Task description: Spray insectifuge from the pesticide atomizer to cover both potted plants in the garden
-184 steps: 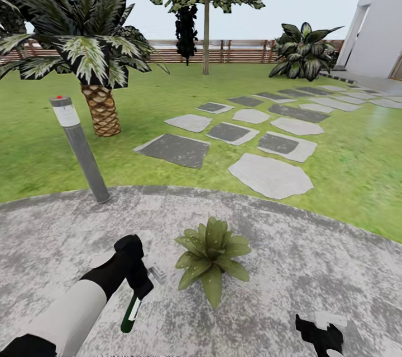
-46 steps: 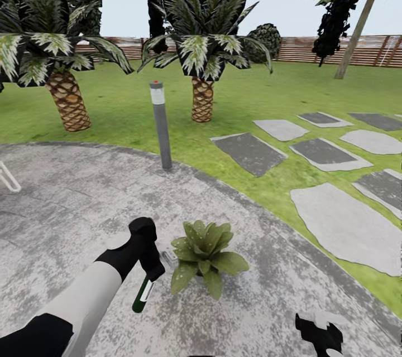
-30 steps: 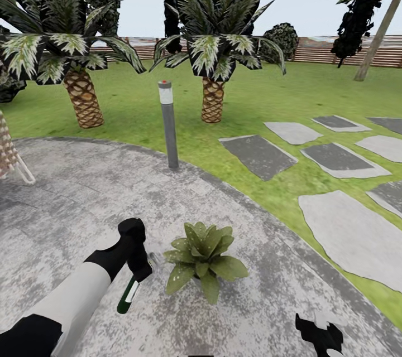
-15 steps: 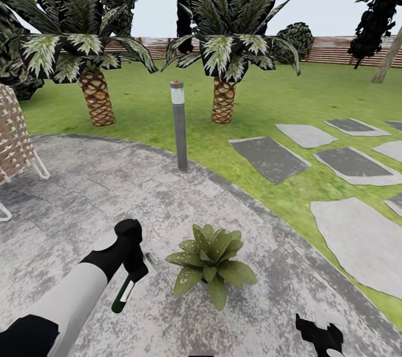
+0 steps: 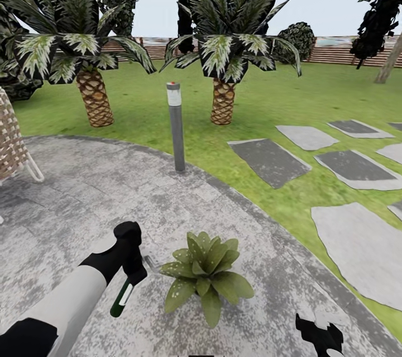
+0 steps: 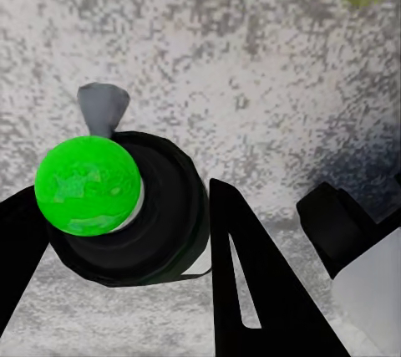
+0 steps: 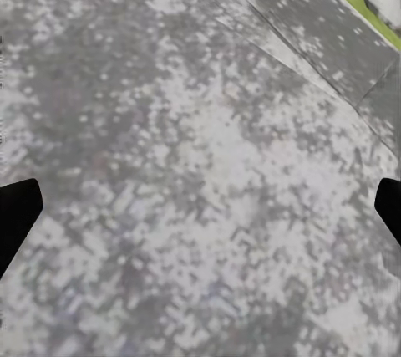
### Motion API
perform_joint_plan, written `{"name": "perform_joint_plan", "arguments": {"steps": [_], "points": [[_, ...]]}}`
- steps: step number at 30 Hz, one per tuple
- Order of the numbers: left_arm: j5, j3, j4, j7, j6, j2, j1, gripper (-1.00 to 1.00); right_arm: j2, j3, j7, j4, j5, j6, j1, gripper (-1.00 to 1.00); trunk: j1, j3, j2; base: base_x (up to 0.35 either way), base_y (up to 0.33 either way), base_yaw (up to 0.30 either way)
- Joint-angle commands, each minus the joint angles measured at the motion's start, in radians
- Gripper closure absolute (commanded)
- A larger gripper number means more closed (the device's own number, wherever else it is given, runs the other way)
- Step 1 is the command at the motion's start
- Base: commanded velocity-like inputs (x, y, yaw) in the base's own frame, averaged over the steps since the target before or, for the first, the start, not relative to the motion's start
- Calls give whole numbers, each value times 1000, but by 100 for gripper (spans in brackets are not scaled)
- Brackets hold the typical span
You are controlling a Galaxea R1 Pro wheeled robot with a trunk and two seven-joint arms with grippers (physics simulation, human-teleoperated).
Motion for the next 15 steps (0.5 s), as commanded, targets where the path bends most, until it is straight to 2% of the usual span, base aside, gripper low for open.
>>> {"name": "perform_joint_plan", "arguments": {"steps": [1,6,8,11,15], "points": [[-6,-4,-1,-9,9,1,2,100,0,-3,-1,1,1,-4,-1,-100,0,-1,0,1,-1,162],[-3,-5,-2,-10,8,-4,20,100,0,-2,-1,1,1,-4,-1,-100,0,-1,0,0,0,252],[2,-4,-2,-9,6,-9,45,100,0,-3,-1,1,1,-4,-1,-100,0,-1,0,0,0,233],[6,0,-3,-5,1,-9,88,100,-1,-3,-1,1,1,-4,-1,-100,0,-1,0,-40,-26,56],[7,2,-8,-3,0,-13,93,100,-1,-3,-1,1,1,-4,-1,-100,0,-1,0,-226,-153,1]]}}
